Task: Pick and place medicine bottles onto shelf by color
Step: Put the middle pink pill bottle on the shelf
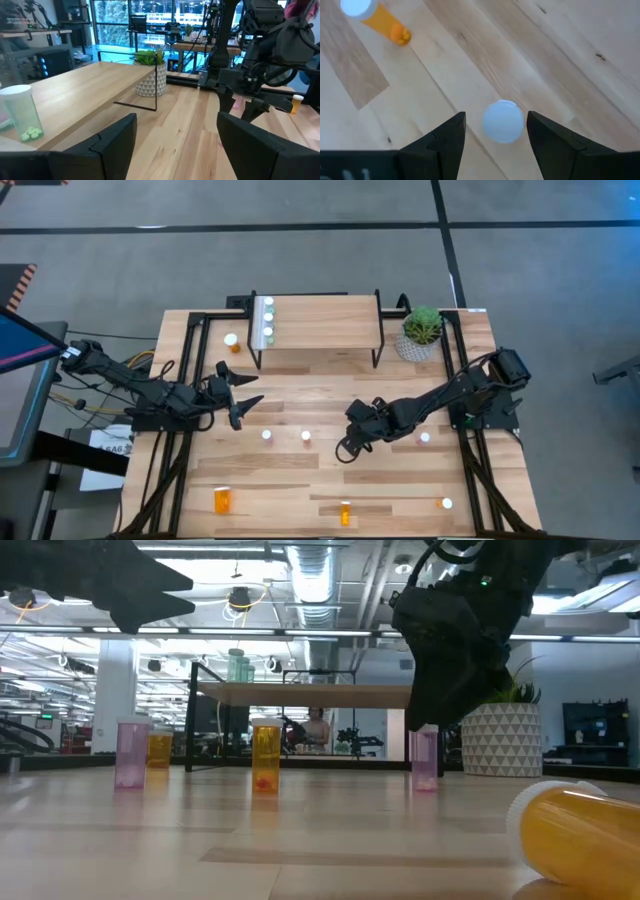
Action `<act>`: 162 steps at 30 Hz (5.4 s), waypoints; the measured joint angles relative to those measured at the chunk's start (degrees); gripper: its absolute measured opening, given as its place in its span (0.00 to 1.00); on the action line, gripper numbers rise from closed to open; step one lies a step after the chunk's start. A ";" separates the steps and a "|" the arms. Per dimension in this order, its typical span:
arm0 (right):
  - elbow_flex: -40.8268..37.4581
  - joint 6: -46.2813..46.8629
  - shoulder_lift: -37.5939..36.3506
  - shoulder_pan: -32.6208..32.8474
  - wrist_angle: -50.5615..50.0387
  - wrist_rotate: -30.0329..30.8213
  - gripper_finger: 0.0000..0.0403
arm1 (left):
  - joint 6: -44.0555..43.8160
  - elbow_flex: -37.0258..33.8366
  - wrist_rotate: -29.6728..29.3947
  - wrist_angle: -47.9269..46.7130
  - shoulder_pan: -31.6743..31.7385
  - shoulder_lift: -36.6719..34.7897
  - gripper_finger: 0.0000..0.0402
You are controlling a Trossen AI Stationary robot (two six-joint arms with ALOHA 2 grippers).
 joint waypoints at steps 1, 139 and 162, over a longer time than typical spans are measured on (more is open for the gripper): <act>0.00 0.01 0.00 0.00 0.00 0.00 0.58 | -0.16 0.00 0.00 0.00 0.01 0.00 0.66; 73.66 -52.65 31.93 -44.85 -18.16 -23.57 0.43 | -5.34 0.00 -4.81 -20.59 -3.10 -23.28 0.66; 71.79 -53.75 21.70 -33.80 -26.52 -10.71 0.47 | -6.84 0.00 -4.37 -21.96 -3.10 -23.26 0.66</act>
